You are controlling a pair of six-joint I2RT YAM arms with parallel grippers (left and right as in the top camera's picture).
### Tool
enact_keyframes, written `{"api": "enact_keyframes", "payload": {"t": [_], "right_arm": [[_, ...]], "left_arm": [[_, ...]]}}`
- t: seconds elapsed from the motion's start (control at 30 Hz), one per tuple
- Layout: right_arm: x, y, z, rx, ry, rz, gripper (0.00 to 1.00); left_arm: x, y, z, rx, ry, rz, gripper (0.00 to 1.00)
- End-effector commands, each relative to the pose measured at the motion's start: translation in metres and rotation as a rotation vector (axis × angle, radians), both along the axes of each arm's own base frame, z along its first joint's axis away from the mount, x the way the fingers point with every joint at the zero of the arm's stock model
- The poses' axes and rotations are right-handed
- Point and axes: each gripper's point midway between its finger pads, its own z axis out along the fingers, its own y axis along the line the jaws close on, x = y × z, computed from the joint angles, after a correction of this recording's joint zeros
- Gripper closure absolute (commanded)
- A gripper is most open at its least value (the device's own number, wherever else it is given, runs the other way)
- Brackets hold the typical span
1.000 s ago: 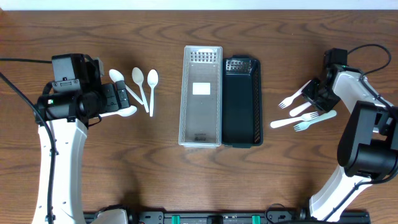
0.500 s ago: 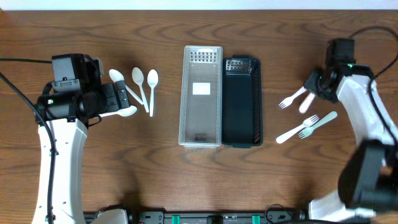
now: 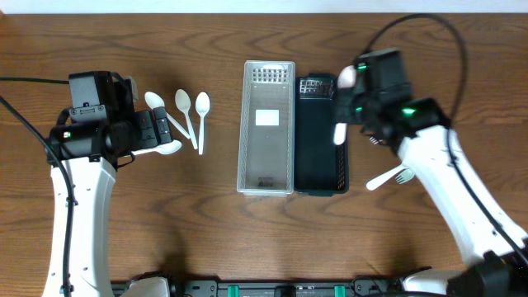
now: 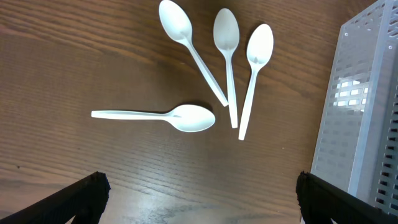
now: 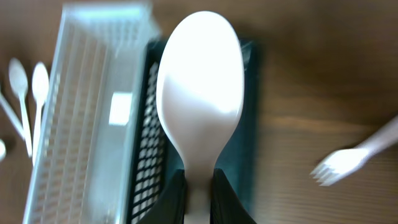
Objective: Pack container
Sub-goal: 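Place the white spoon into the black basket with the right gripper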
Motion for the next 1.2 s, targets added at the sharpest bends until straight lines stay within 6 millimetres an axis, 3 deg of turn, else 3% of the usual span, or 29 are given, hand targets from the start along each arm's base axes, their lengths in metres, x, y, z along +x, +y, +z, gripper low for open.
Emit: {"api": "enact_keyframes", "payload": {"t": [0.0,0.1,0.17,0.23,0.33,0.5,0.6,0.63,0.73,0.83,0.97,1.17], "right_arm": [[-0.006,0.029,-0.047,-0.039,0.111,0.052,0.99],[-0.008,0.049,-0.08,-0.062,0.17,0.098,0.99],[-0.007,0.053,-0.092,-0.081,0.182,0.105,0.91],[-0.003,0.055,-0.092,-0.076,0.17,0.105,0.74],[0.009,0.044,-0.066,-0.071,0.103,0.066,0.54],[0.025,-0.026,-0.005,-0.152,-0.054,-0.134,0.33],[0.021,-0.073,0.012,-0.172,-0.064,-0.246,0.32],[0.015,-0.105,0.01,-0.186,-0.028,-0.318,0.31],[0.002,-0.147,-0.005,-0.168,0.069,-0.48,0.32],[-0.005,-0.169,-0.027,-0.11,0.164,-0.614,0.35],[0.005,-0.176,-0.06,-0.053,0.224,-0.745,0.31],[0.026,-0.165,-0.116,0.024,0.305,-0.799,0.31]], "left_arm": [[0.003,0.004,0.004,0.02,-0.007,-0.005,0.02],[0.003,0.004,0.004,0.02,-0.007,-0.005,0.02],[0.003,0.004,0.004,0.02,-0.007,-0.005,0.02],[0.003,0.004,0.004,0.02,-0.007,-0.005,0.02],[0.003,0.004,0.004,0.02,-0.007,-0.005,0.02],[0.003,0.004,0.004,0.02,-0.007,-0.005,0.02],[0.003,0.004,0.004,0.02,-0.007,-0.005,0.02],[0.003,0.004,0.004,0.02,-0.007,-0.005,0.02],[0.003,0.004,0.004,0.02,-0.007,-0.005,0.02],[0.003,0.004,0.004,0.02,-0.007,-0.005,0.02],[0.003,0.004,0.004,0.02,-0.007,-0.005,0.02],[0.003,0.004,0.004,0.02,-0.007,-0.005,0.02]]}}
